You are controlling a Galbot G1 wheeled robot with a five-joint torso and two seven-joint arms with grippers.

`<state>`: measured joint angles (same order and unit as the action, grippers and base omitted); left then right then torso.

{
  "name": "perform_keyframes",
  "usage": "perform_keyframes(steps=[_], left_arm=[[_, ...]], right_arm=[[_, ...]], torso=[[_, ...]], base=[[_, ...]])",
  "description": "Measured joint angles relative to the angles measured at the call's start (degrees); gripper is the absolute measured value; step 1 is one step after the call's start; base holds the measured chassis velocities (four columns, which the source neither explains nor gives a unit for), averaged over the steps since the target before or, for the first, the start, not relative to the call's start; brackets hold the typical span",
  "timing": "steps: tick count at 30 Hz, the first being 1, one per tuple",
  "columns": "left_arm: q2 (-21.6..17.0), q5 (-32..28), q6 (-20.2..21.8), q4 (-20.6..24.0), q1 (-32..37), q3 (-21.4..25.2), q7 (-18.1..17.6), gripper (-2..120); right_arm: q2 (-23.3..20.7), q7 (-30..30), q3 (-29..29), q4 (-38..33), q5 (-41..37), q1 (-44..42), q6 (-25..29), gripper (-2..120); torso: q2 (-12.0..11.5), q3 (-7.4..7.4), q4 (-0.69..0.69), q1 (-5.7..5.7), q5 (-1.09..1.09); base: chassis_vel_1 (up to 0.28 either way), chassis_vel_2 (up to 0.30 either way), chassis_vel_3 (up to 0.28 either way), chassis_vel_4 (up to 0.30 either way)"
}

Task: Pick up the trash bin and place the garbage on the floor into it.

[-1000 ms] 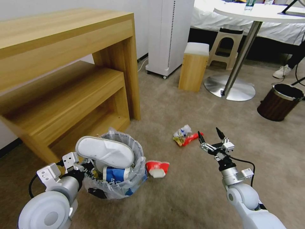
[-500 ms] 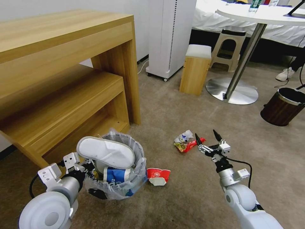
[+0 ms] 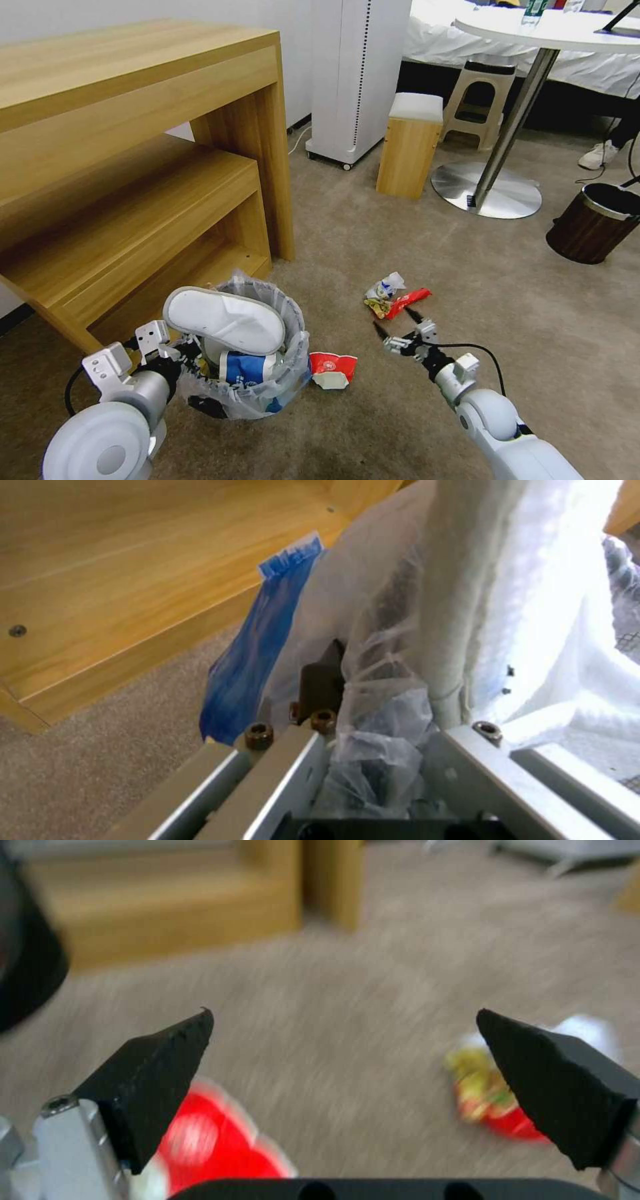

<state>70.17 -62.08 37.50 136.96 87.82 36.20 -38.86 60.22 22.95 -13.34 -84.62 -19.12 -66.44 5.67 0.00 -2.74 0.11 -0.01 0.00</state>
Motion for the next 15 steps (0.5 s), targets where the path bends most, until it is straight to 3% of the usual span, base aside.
perform_keyframes(steps=[3, 4, 7, 15], left_arm=[[0.16, 0.23, 0.02, 0.05, 0.06, -0.14, 0.0, 1], [0.16, 0.23, 0.02, 0.05, 0.06, -0.14, 0.0, 1], [0.17, 0.28, 0.03, 0.38, 0.35, 0.16, 0.0, 1], [-0.03, 0.96, 0.06, 1.22, 0.87, 0.78, -0.47, 1]], right_arm=[[0.29, 11.04, 0.93, 4.41, 4.34, 2.91, -0.54, 100], [0.29, 11.04, 0.93, 4.41, 4.34, 2.91, -0.54, 100], [1.82, 20.13, 1.71, 9.14, 7.56, 6.01, 0.55, 100], [6.45, 24.35, 3.56, 18.28, 12.67, 10.59, 0.92, 100]], torso=[[0.0, 0.0, 0.0, 0.0, 0.0], [0.0, 0.0, 0.0, 0.0, 0.0], [0.0, 0.0, 0.0, 0.0, -0.01], [0.0, 0.0, 0.0, -0.01, 0.0]], base=[[0.0, 0.0, 0.0, 0.0], [0.0, 0.0, 0.0, 0.0], [0.0, 0.0, 0.0, 0.0], [0.0, 0.0, 0.0, 0.0]])
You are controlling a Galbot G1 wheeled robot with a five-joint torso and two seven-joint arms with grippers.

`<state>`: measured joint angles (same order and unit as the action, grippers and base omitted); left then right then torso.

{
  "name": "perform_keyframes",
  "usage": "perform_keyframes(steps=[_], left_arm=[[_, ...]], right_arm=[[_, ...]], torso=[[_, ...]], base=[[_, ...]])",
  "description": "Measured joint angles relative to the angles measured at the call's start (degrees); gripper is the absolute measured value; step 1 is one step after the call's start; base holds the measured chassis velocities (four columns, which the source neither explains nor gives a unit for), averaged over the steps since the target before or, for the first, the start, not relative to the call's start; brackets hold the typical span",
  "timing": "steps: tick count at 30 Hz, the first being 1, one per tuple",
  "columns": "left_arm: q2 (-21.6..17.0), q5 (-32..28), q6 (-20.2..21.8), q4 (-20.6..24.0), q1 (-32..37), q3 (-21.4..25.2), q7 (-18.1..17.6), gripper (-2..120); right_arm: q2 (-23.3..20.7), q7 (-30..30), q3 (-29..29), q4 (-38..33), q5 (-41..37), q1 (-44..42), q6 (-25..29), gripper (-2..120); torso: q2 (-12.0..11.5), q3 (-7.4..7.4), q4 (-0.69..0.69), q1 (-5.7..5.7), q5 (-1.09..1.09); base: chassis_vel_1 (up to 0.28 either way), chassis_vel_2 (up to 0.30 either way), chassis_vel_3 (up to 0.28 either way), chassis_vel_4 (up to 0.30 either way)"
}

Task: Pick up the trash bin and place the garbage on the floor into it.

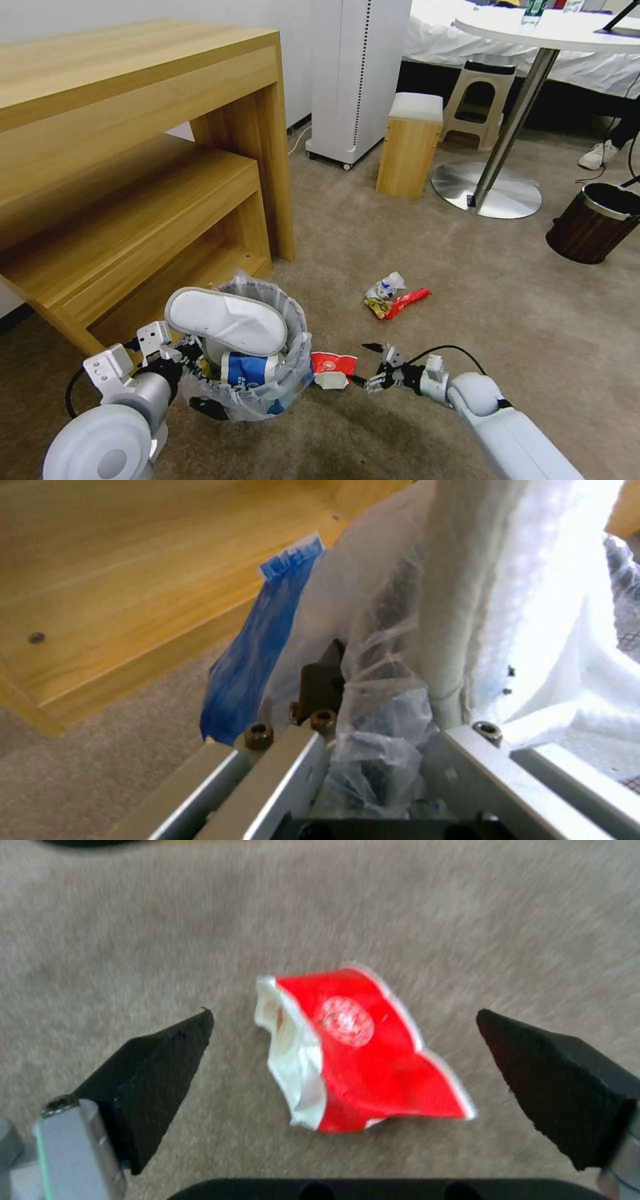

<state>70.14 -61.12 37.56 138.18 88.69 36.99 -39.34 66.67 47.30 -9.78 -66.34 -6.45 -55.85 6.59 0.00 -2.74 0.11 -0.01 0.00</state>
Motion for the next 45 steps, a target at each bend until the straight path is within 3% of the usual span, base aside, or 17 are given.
perform_keyframes(steps=[6, 16, 29, 45], left_arm=[[-0.12, 1.57, 0.04, -0.11, 0.16, 0.39, -0.18, 1], [-1.68, 2.72, 0.05, -1.05, 0.15, 2.09, -0.01, 1], [-1.57, 2.52, 0.0, -1.3, 0.26, 1.6, 0.2, 1], [-1.07, 2.48, -0.11, -1.57, 0.34, 1.12, 0.39, 1]], right_arm=[[2.44, -0.69, 0.64, 3.2, 3.89, 1.48, -1.7, 100], [7.11, -1.55, 2.61, 9.71, 5.21, 4.28, 0.21, 100], [6.7, -1.4, 2.52, 9.42, 6.12, 3.9, 0.48, 99], [7.01, -3.92, 2.15, 10.7, 7.32, 4.66, 1.18, 45]], torso=[[0.01, 0.0, 0.0, 0.0, -0.01], [0.0, 0.0, 0.0, 0.0, -0.01], [0.0, 0.0, 0.0, 0.0, 0.0], [0.0, 0.0, 0.0, 0.0, 0.0]], base=[[0.0, 0.0, 0.0, 0.0], [0.0, 0.0, 0.0, 0.0], [0.0, 0.0, 0.0, 0.0], [0.0, 0.0, 0.0, 0.0]])
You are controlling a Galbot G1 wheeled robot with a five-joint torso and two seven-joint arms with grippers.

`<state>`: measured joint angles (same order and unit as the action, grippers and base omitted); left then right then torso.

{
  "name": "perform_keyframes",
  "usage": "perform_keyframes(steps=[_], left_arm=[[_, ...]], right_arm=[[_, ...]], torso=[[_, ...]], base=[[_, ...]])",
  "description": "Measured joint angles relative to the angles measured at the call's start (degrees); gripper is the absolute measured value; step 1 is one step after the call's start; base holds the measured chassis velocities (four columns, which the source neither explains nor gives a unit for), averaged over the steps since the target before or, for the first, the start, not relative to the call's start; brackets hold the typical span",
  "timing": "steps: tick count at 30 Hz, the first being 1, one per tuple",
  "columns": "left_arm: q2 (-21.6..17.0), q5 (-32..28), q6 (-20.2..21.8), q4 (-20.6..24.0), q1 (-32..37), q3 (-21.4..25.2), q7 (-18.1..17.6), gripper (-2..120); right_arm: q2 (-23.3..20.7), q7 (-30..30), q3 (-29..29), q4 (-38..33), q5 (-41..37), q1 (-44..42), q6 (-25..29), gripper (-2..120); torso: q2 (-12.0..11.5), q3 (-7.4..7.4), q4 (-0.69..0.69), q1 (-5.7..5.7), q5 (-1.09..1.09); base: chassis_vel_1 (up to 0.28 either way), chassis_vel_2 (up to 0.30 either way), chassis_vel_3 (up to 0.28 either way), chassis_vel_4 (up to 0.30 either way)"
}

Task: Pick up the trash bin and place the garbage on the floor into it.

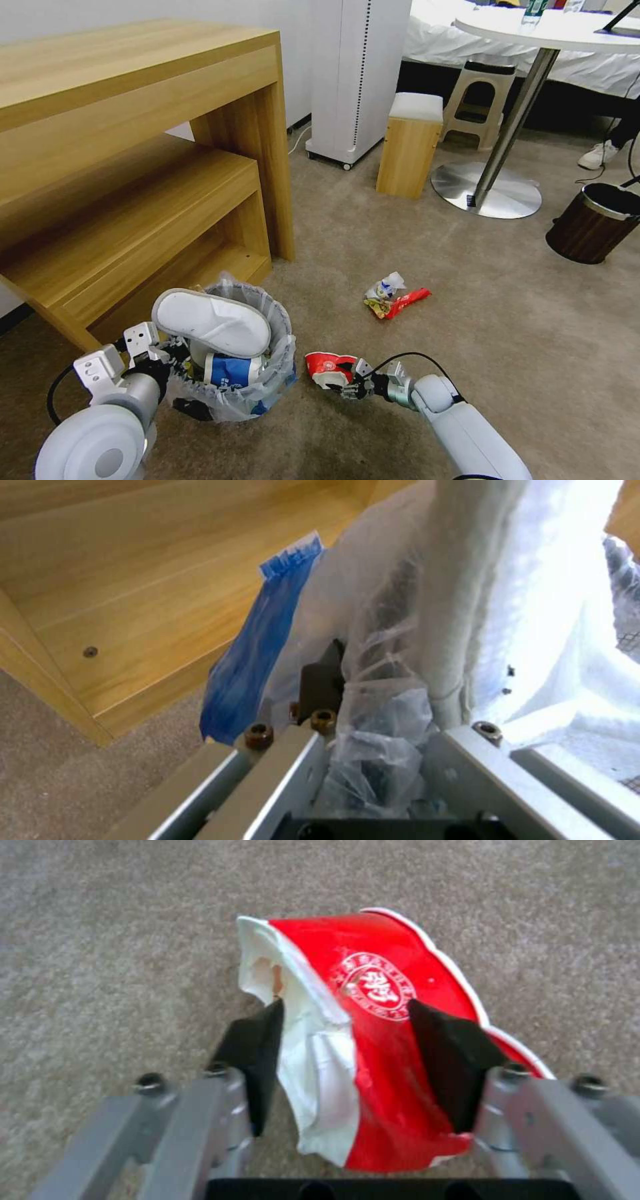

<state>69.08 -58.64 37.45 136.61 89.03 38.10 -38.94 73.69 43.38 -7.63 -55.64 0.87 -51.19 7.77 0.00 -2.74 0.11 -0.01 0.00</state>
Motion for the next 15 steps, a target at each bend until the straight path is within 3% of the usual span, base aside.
perform_keyframes(steps=[11, 15], left_arm=[[0.49, 0.22, -0.09, -0.47, -0.35, -0.77, 0.08, 1], [0.5, 0.22, -0.15, -0.51, -0.45, -0.82, 0.1, 1]], right_arm=[[-1.4, -2.54, -0.36, -1.73, -1.54, -1.22, 1.39, 3], [-2.64, -5.2, -0.46, -5.25, -3.4, -2.58, 1.61, 0]], torso=[[0.0, 0.0, 0.0, 0.0, 0.0], [0.0, 0.0, 0.0, 0.0, 0.0]], base=[[0.0, 0.0, 0.0, 0.0], [0.0, 0.0, 0.0, 0.0]])
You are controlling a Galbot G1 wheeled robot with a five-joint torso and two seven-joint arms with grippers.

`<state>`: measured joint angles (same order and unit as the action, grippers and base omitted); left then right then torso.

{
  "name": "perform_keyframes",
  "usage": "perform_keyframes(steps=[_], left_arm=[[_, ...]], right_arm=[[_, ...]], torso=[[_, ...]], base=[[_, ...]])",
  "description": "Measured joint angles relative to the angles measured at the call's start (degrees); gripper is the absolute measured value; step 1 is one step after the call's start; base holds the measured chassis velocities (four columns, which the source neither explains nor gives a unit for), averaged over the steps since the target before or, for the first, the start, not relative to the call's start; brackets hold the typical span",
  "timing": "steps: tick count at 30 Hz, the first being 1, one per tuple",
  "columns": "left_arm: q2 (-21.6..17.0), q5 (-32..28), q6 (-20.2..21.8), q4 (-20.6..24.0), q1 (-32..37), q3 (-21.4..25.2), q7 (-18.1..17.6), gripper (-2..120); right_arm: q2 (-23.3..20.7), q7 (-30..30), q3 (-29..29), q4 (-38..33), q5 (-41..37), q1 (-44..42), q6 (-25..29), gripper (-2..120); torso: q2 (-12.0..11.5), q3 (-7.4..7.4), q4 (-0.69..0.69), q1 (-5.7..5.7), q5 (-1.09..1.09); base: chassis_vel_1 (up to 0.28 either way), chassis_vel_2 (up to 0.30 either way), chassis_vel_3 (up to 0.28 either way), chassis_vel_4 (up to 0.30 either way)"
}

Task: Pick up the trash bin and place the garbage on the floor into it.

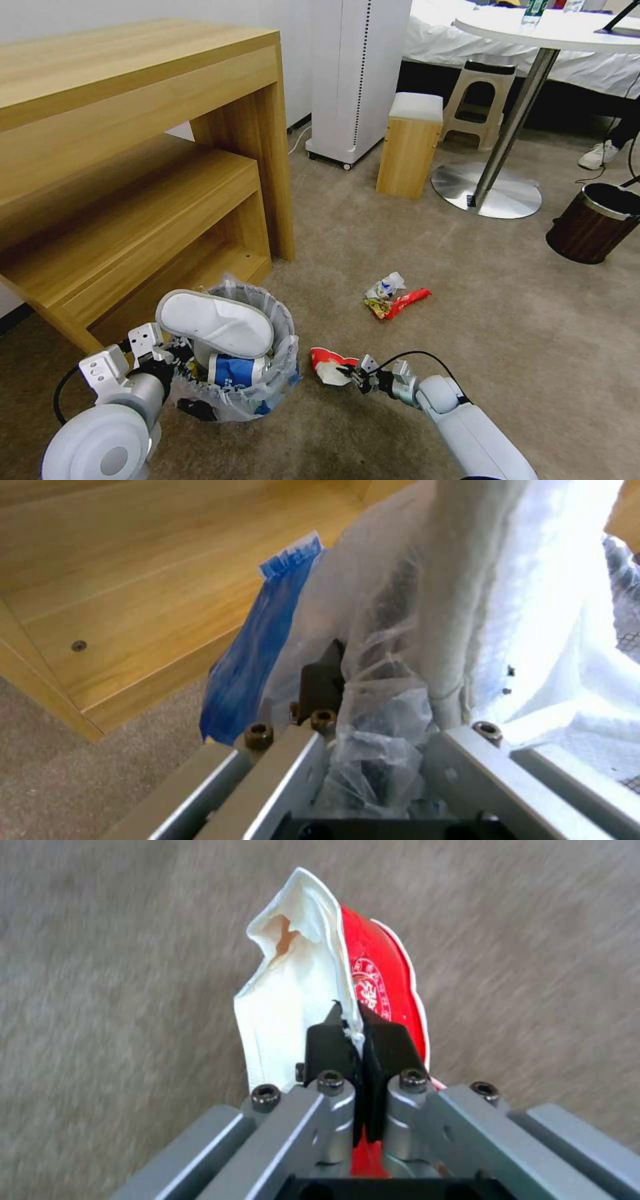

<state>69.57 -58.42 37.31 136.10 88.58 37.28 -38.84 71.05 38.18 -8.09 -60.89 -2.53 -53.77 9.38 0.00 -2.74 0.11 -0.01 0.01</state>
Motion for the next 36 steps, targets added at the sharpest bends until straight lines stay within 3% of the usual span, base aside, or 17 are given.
perform_keyframes(steps=[8, 11, 12, 15, 17, 19, 24, 26, 30, 36], left_arm=[[-0.12, -0.29, -0.06, -0.31, -0.26, -0.02, 0.04, 1], [-0.14, -0.42, -0.07, -0.32, -0.3, -0.6, 0.04, 1], [-0.14, -0.42, -0.07, -0.32, -0.3, -0.6, 0.04, 1], [-0.06, -0.45, -0.08, -0.32, 0.08, -1.68, 0.04, 1], [0.0, -0.46, -0.08, -0.32, 0.2, -1.93, 0.04, 1], [0.32, -0.44, -0.08, -0.32, 0.44, -3.0, 0.04, 1], [0.64, -0.39, -0.06, -0.3, 0.7, -4.48, 0.07, 1], [0.95, -0.25, -0.05, 0.0, 1.07, -6.01, 0.07, 1], [1.29, -0.11, 0.02, 1.27, 1.59, -7.53, 0.05, 1], [1.11, -0.12, 0.15, 2.67, 2.23, -7.75, -0.06, 1]], right_arm=[[-4.46, -2.04, -1.41, -13.41, -5.98, -3.23, 1.21, 0], [-8.42, -0.6, -2.9, -22.58, -13.54, -4.97, 3.98, 0], [-8.42, -0.6, -2.9, -22.58, -13.54, -4.97, 3.98, 0], [-11.67, 3.83, -4.19, -32.45, -25.39, -5.84, 5.98, 0], [-12.07, 4.82, -4.26, -33.89, -27.12, -5.9, 6.26, 0], [-13.37, 9.37, -4.23, -39.23, -34.04, -5.96, 6.66, 0], [-13.62, 14.11, -3.33, -41.97, -38.31, -6.02, 6.47, 0], [-13.14, 18.58, -2.04, -42.28, -39.4, -6.0, 5.9, 0], [-11.91, 23.05, -0.69, -40.4, -38.18, -5.61, 5.3, 0], [-11.17, 25.21, 0.49, -37.57, -35.16, -4.95, 4.89, 0]], torso=[[0.0, 0.0, 0.0, 0.0, 0.0], [0.0, 0.0, 0.0, 0.0, 0.0], [0.0, 0.0, 0.0, 0.0, 0.0], [0.0, 0.01, 0.0, 0.0, -0.01], [0.0, 0.01, 0.0, 0.0, -0.01], [0.0, 0.01, 0.0, 0.0, -0.01], [0.0, 0.01, 0.0, 0.0, 0.0], [0.0, 0.01, 0.0, 0.0, -0.01], [0.0, 0.0, 0.0, 0.0, 0.0], [0.0, 0.0, 0.0, 0.0, 0.0]], base=[[0.0, 0.0, 0.0, 0.0], [0.0, 0.0, 0.0, 0.0], [0.0, 0.0, 0.0, 0.0], [0.0, 0.0, 0.0, 0.0], [0.0, 0.0, 0.0, 0.0], [0.0, 0.0, 0.0, 0.0], [0.0, 0.0, 0.0, 0.0], [0.0, 0.0, 0.0, 0.0], [0.0, 0.0, 0.0, 0.0], [0.0, 0.0, 0.0, 0.0]])
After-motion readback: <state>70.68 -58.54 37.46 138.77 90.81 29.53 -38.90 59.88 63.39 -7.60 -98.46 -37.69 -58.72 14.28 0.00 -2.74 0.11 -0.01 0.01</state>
